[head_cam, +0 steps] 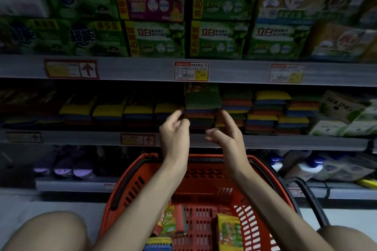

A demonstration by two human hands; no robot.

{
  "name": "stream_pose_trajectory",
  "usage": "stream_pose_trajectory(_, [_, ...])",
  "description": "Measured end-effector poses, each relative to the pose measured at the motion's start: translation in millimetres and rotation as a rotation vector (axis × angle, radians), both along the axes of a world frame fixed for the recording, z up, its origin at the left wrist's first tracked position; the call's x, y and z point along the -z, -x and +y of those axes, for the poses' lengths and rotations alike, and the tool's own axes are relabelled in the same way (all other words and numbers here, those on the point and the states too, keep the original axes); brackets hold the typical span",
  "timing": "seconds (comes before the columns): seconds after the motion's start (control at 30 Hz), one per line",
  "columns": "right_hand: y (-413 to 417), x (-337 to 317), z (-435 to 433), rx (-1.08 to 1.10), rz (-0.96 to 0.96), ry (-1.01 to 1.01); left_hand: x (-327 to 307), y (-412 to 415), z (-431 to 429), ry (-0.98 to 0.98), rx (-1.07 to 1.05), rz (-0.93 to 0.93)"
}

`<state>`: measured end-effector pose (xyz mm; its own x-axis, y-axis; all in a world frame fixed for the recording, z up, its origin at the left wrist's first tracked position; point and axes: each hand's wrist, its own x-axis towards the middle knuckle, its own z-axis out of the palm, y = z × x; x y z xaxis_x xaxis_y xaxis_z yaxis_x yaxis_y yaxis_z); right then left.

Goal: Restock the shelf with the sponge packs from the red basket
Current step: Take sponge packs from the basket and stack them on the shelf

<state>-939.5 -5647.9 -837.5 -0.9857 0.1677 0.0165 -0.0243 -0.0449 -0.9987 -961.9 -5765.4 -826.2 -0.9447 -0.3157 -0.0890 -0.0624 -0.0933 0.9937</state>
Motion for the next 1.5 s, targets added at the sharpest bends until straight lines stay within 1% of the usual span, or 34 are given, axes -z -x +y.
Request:
stream_pose_trajectory(0.3, [-0.3, 0.6, -2.9, -0.02, -0.073, 0.093, 1.3, 7.2, -1.0, 0.024, 0.029, -0.021])
stream_pose_trajectory(0.6, [-4.7, 3.8, -4.6, -0.028, -0.036, -0.017, 2.0, 8.9, -4.8, 0.09, 0.045, 0.01])
stream_pose_trajectory(0.8, [-8.7, 9.8, -5.5, -0.004, -0.025, 0.055, -0.3, 7.8, -5.2, 0.083, 0.064, 0.013])
stream_pose_trajectory(1.03, [-6.8, 10.6, 0.1, 0.006, 0.003, 0.033, 1.0, 7.9, -4.6, 0.109, 0.064, 0.019])
stream_pose_trajectory(1.2, [-7.0, 12.3, 4.9, 0.011, 0.027, 0.057, -0.1, 4.6, -9.5, 0.133, 0.079, 0.046])
stream_pose_trajectory(1.37, [-12.3, 13.0, 14.1, 0.002, 0.081, 0.084, 4.0, -10.4, -16.2, 0.147, 0.129, 0.055])
stream_pose_trajectory(1.5, [-21.1, 13.8, 20.3, -0.018, 0.082, 0.007, 8.7, -24.8, -24.1, 0.189, 0.232, 0.05])
